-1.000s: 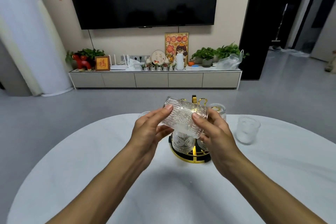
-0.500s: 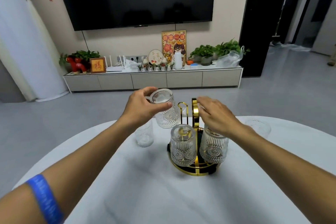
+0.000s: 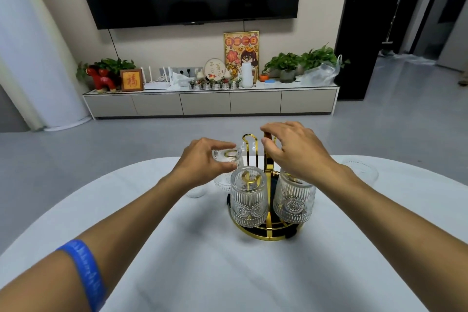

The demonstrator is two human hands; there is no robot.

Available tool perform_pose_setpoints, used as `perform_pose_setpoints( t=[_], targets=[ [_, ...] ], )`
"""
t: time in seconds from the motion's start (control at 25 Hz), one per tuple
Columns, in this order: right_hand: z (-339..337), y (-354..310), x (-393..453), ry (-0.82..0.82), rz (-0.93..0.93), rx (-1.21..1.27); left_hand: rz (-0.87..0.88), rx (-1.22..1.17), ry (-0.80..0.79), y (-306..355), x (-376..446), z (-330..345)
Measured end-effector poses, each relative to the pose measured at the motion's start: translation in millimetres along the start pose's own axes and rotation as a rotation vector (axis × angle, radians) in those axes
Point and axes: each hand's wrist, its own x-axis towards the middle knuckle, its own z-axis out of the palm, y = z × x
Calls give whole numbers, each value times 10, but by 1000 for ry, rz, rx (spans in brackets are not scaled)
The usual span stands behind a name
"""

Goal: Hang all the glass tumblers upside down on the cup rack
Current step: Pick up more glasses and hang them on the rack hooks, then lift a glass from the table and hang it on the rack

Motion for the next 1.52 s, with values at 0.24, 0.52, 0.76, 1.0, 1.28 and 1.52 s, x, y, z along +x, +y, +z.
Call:
perform_pose_setpoints(
  t=[0.24,0.52,0.76,1.0,1.28,1.52],
  targets=[
    [14,-8,-3,-45,31,23,-36,-29,-45,-64,-29,58],
    [83,-428,-582,187,76,277,-281,-264,195,-687,-595,95],
    [440,-907,-1268,207,8,338,-627,-376,209,-1125,-414,508],
    [499,-805,-1331,159,-36,265,-600,-422,326,-1275,-208,774],
    [101,-660,-798,260,-15,210,-424,-681,406,-948,-595,-58],
    [-145,-300,-155,-43,138,-49,-317,-770,502,-302,-514,-838]
  ],
)
